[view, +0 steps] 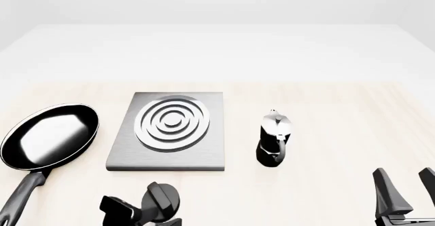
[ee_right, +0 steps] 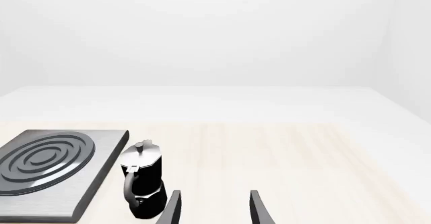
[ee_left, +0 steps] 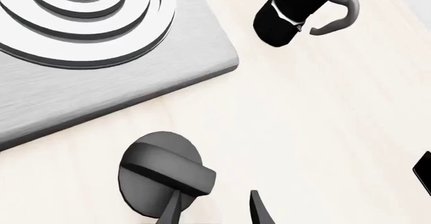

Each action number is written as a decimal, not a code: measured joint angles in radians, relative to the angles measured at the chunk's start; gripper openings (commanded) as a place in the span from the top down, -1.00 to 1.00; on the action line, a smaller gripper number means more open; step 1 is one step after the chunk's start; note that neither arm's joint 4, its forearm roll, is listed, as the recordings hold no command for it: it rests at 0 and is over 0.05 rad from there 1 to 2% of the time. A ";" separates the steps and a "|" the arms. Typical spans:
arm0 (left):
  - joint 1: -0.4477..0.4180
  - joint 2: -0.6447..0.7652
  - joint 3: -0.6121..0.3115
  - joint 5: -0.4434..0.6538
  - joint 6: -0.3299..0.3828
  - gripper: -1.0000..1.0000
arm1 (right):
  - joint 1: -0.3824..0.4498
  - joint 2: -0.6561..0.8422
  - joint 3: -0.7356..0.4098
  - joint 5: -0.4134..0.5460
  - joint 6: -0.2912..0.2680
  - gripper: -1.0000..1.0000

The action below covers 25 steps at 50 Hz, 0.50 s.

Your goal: Turn on the stove and put the frying pan on it.

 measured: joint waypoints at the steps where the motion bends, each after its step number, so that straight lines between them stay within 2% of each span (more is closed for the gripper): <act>1: -0.003 -0.002 0.000 0.002 0.000 -1.00 | 0.000 0.000 0.000 0.000 0.000 -1.00; 25: -0.081 -0.049 -0.041 0.061 0.012 -1.00 | 0.000 0.000 0.000 0.000 0.000 -1.00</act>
